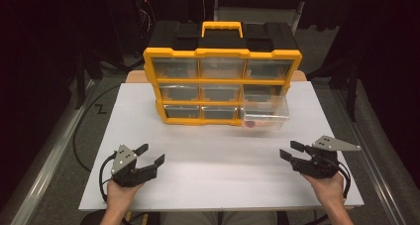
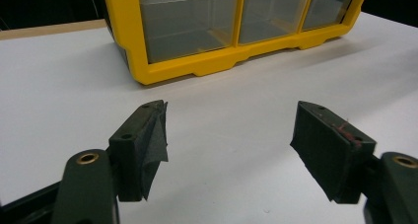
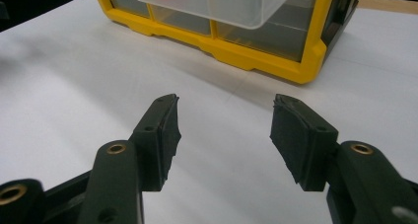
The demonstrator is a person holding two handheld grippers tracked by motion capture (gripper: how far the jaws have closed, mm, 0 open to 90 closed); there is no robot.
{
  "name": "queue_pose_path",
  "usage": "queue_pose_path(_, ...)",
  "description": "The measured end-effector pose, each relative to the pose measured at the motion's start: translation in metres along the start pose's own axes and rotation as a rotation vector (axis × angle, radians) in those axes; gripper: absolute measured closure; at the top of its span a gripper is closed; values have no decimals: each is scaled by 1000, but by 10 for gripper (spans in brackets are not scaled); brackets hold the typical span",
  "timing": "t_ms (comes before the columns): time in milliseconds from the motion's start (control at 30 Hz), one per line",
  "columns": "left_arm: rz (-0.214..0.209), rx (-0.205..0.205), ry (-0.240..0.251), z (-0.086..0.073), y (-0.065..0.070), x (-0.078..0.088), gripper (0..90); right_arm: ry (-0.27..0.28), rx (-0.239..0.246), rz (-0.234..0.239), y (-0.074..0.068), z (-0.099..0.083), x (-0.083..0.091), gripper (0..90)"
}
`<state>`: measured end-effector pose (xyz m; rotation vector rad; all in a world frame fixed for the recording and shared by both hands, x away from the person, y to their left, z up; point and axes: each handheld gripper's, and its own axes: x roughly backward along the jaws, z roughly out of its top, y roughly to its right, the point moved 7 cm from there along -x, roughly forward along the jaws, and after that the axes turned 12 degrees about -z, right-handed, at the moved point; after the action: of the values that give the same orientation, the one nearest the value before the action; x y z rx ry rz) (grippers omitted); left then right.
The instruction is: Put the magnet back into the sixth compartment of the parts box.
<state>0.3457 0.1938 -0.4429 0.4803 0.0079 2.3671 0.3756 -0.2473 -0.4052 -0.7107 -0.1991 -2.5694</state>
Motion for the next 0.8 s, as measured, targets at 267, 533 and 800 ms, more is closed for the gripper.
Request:
queue_pose_path(267,1,-1,1,0,0,0,294,-3,-17,-10,5,-10,-3,451)
queue_pose_path(533,2,0,3,0,0,0,294,28,-27,-24,9,-18,-4,416)
queue_pose_path(800,3,1,3,0,0,0,294,40,-49,-31,15,-27,-5,405)
